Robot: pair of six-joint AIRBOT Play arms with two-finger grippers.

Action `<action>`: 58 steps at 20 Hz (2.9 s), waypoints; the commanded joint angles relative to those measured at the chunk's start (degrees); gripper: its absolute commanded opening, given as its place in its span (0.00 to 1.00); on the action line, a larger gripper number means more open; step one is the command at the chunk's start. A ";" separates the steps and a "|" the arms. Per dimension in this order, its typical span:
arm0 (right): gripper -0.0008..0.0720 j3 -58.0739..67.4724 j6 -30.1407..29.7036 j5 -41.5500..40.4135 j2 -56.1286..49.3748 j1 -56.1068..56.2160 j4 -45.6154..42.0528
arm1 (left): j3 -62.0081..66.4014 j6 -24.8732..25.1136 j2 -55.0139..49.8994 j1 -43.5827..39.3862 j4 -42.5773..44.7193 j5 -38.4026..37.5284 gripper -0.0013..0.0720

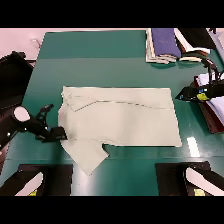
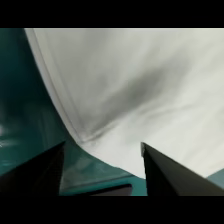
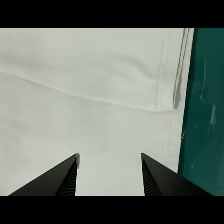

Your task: Fold the shirts.

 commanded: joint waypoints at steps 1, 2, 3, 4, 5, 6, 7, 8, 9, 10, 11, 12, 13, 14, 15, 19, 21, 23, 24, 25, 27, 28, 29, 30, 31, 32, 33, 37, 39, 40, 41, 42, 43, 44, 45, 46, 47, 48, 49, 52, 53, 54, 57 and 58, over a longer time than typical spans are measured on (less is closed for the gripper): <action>0.63 -1.55 0.02 -0.87 2.49 0.04 0.42 | -6.88 -0.39 3.28 0.04 -5.42 0.17 0.76; 0.63 -1.55 0.02 -0.87 2.93 0.04 0.42 | -7.93 -0.35 3.28 0.04 -6.49 0.61 0.76; 0.63 -1.55 0.02 -0.90 3.30 0.04 0.42 | -8.90 -0.15 3.28 0.04 -7.15 1.25 0.76; 0.63 -1.55 0.02 -0.94 3.61 0.04 0.42 | -9.70 0.11 3.28 0.04 -8.20 1.97 0.76; 0.63 -1.55 0.02 -0.94 3.91 0.04 0.42 | -10.49 1.25 3.28 0.04 -10.36 2.82 0.76; 0.63 -1.55 0.02 -0.92 4.17 0.04 0.42 | -10.99 2.23 3.28 0.04 -12.76 3.69 0.76; 0.63 -1.57 0.02 -0.92 4.48 0.04 0.42 | -11.19 3.08 3.28 0.04 -15.17 4.98 0.76; 0.63 -1.57 0.04 -0.85 4.79 0.04 0.42 | -11.13 3.98 3.28 0.04 -16.98 6.32 0.76; 0.63 -1.57 0.04 -0.61 5.27 -0.15 0.37 | -11.13 4.15 3.28 0.04 -18.45 7.43 0.65; 0.63 -1.60 0.02 0.04 5.66 -0.59 0.37 | -11.04 4.28 3.28 0.04 -19.02 7.91 0.38; 0.63 -1.62 0.00 1.42 6.03 -1.42 -0.04 | -10.64 4.68 3.28 0.04 -19.04 7.89 0.25; 0.63 -1.62 -0.02 3.19 6.12 -2.49 -0.61 | -9.97 6.38 3.28 0.04 -19.02 7.41 0.05; 0.63 -1.66 -0.04 5.70 5.99 -4.07 -2.12 | -9.05 7.43 3.28 0.04 -18.88 6.58 0.05; 0.63 -2.10 -0.02 8.26 5.81 -5.68 -4.24 | -7.93 7.76 3.28 0.04 -18.71 5.92 0.05; 0.63 -3.87 -0.04 10.34 5.97 -7.63 -6.38 | -6.71 8.50 3.28 0.04 -18.67 5.27 0.05; 0.70 -19.10 -0.66 12.44 8.28 -16.39 -9.57 | -3.15 8.72 3.28 0.04 -16.65 4.68 0.05; 0.80 -27.17 -1.18 12.04 8.57 -19.43 -9.55 | -2.56 8.79 3.28 0.04 -14.78 4.79 0.05; 0.80 -32.70 -1.22 10.16 8.26 -20.90 -7.96 | -2.45 8.74 3.28 0.04 -13.57 4.85 0.05; 0.78 -34.32 -1.27 9.09 7.54 -20.87 -6.86 | -2.45 8.74 3.28 0.04 -13.55 4.87 0.05; 0.74 -35.26 -1.27 8.37 6.47 -20.59 -6.01 | -2.45 8.74 3.28 0.04 -13.35 4.85 0.05; 0.70 -36.00 -1.27 5.70 4.15 -18.82 -3.89 | -2.45 8.70 3.28 0.04 -12.63 4.81 0.05; 0.63 -36.00 -1.29 3.93 3.32 -17.59 -2.38 | -2.45 8.70 3.28 0.04 -12.55 4.81 0.05; 0.61 -35.85 -1.25 1.92 2.86 -16.20 -0.81 | -2.45 8.70 3.28 0.04 -12.50 4.70 0.05; 0.60 -35.43 -1.25 0.59 2.82 -14.62 0.55 | -2.45 8.70 3.28 0.04 -12.33 4.55 0.05; 0.58 -34.67 -1.09 -0.26 2.84 -13.20 0.66 | -2.38 8.70 3.28 0.04 -12.22 3.74 0.05; 0.38 -33.55 -1.11 -0.24 2.97 -11.85 0.22 | -2.16 8.68 3.28 0.04 -11.87 3.08 0.05; 0.26 -32.54 -1.11 -0.22 3.50 -10.62 -0.24 | -1.68 8.63 3.28 0.04 -10.99 2.58 0.05; 0.03 -28.70 -1.14 1.64 7.54 -8.02 -0.85 | 0.96 8.15 3.30 0.04 -8.87 1.03 0.05; 0.03 -27.19 -1.11 4.66 10.25 -7.08 -4.15 | 1.49 8.15 3.30 0.04 -8.85 -0.02 0.05; 0.03 -26.53 -1.11 6.36 11.74 -7.04 -5.88 | 1.49 8.15 3.34 0.04 -8.85 -0.66 0.05; 0.03 -26.01 -1.11 8.09 13.49 -7.10 -6.71 | 1.49 8.15 3.34 0.04 -8.87 -1.46 0.05; 0.03 -25.44 -1.11 9.22 15.15 -7.34 -7.72 | 1.49 8.20 3.34 0.04 -9.07 -2.03 0.05; 0.03 -24.90 -1.11 9.73 16.52 -7.32 -7.76 | 1.81 8.22 3.34 0.04 -9.38 -2.32 0.05; 0.03 -24.11 -1.11 9.57 17.70 -7.32 -7.72 | 3.04 8.22 3.34 0.04 -9.57 -2.38 0.05; 0.03 -22.93 -1.09 9.14 18.16 -7.30 -7.48 | 5.05 8.22 3.34 0.04 -9.60 -2.12 0.05; 0.03 -21.16 -1.07 8.48 17.79 -7.30 -7.21 | 8.02 8.22 3.32 0.04 -9.42 -1.55 0.05; 0.03 -19.10 -1.07 8.04 16.52 -7.30 -7.15 | 11.02 8.20 3.32 0.04 -9.07 -0.20 0.05; 0.03 -16.74 -1.07 7.74 14.51 -7.30 -7.15 | 14.10 8.31 2.97 0.04 -8.72 1.70 0.05; 0.03 -14.56 -1.07 7.72 12.24 -7.30 -7.10 | 16.72 8.63 2.10 0.04 -8.09 3.23 0.05; 0.03 -7.76 -1.05 5.46 3.54 -5.22 -7.13 | 23.50 9.75 -4.52 0.04 -7.80 7.91 0.05; 0.03 -5.44 -0.72 4.46 0.52 -3.67 -7.13 | 25.38 10.32 -7.43 0.04 -7.80 9.42 0.05; 0.03 -3.13 -0.09 3.54 -2.38 -2.38 -7.19 | 27.17 10.95 -10.62 0.04 -7.80 11.10 0.05; 0.03 4.04 2.97 0.04 -10.84 0.63 -7.06 | 32.41 12.63 -20.17 0.04 -8.07 15.47 0.05; 0.03 6.54 3.45 -0.50 -13.64 1.62 -7.08 | 34.38 12.76 -23.19 0.04 -8.09 16.39 0.05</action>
